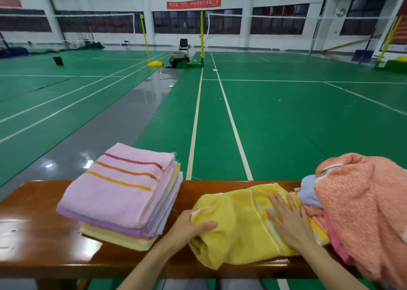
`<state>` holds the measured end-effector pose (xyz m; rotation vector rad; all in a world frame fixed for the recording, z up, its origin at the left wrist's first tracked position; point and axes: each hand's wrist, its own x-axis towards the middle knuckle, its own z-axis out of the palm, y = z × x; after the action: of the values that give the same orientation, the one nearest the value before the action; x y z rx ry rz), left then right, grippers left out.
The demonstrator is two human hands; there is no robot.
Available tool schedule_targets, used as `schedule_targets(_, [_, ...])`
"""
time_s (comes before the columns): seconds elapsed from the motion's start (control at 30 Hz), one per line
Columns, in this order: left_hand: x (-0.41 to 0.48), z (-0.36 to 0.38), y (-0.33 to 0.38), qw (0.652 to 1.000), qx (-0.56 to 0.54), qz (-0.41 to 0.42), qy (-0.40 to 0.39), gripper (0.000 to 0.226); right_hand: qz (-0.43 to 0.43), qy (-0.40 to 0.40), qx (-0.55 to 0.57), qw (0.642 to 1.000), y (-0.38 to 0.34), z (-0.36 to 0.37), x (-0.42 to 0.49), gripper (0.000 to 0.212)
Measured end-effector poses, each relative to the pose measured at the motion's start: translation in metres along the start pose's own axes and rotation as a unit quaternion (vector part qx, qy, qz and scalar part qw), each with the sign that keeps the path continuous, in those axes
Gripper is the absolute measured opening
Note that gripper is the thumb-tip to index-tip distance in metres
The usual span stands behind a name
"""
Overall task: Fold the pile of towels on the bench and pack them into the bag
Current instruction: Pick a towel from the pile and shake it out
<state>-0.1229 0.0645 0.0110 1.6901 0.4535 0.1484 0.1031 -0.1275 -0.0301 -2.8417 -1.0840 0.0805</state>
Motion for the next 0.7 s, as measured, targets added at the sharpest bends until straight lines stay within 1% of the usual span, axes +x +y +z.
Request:
schedule_targets(0.03, [0.003,-0.003,0.002,0.999,0.039,0.016,-0.001,0.036,-0.005,-0.003,0.001,1.0,-0.001,-0.001,-0.001,0.116])
schedule_targets(0.07, [0.008,-0.007,0.005,0.994,0.099,0.037,0.035,0.03,-0.011,-0.008,0.001,1.0,-0.001,-0.002,-0.002,0.111])
schedule_targets(0.1, [0.016,-0.013,0.011,0.981,0.169,0.045,0.088,0.025,-0.014,-0.014,0.003,1.0,-0.001,-0.004,-0.004,0.108])
schedule_targets(0.17, [0.029,-0.024,0.026,0.925,0.33,0.016,0.187,0.026,-0.014,-0.028,-0.003,1.0,0.0,-0.008,-0.007,0.106])
schedule_targets(0.2, [0.033,-0.026,0.034,0.895,0.392,0.005,0.214,0.029,-0.013,-0.033,-0.01,0.999,0.0,-0.009,-0.009,0.107])
schedule_targets(0.27, [0.04,-0.023,0.047,0.838,0.494,0.009,0.233,0.036,-0.01,-0.042,-0.012,0.999,0.0,-0.011,-0.01,0.11])
schedule_targets(0.3, [0.042,-0.018,0.05,0.823,0.515,0.017,0.238,0.042,-0.007,-0.047,-0.013,0.999,0.0,-0.012,-0.011,0.111])
schedule_targets(0.33, [0.044,-0.012,0.052,0.829,0.506,0.016,0.236,0.052,-0.005,-0.05,-0.015,0.999,-0.001,-0.012,-0.011,0.112])
schedule_targets(0.4, [0.042,0.002,0.051,0.875,0.422,-0.01,0.236,0.077,0.005,-0.057,-0.017,0.998,-0.001,-0.013,-0.012,0.114])
schedule_targets(0.43, [0.038,0.008,0.047,0.892,0.381,-0.027,0.242,0.086,0.01,-0.06,-0.018,0.998,-0.001,-0.014,-0.013,0.115])
schedule_targets(0.5, [0.028,0.016,0.032,0.914,0.315,-0.091,0.239,0.103,0.015,-0.06,-0.02,0.998,-0.002,-0.015,-0.014,0.117])
schedule_targets(0.57, [0.02,0.017,0.013,0.934,0.225,-0.151,0.232,0.115,0.015,-0.061,-0.023,0.998,-0.003,-0.016,-0.015,0.121])
schedule_targets(0.6, [0.017,0.017,0.007,0.938,0.181,-0.157,0.251,0.119,0.017,-0.063,-0.023,0.998,-0.004,-0.016,-0.015,0.125])
schedule_targets(0.63, [0.015,0.015,0.001,0.934,0.154,-0.155,0.283,0.12,0.022,-0.067,-0.023,0.997,-0.005,-0.017,-0.015,0.128])
schedule_targets(0.67, [0.012,0.014,-0.003,0.926,0.144,-0.153,0.312,0.119,0.025,-0.07,-0.024,0.997,-0.005,-0.018,-0.016,0.131])
schedule_targets(0.7, [0.01,0.014,-0.007,0.922,0.14,-0.159,0.324,0.116,0.027,-0.072,-0.026,0.997,-0.006,-0.019,-0.016,0.133])
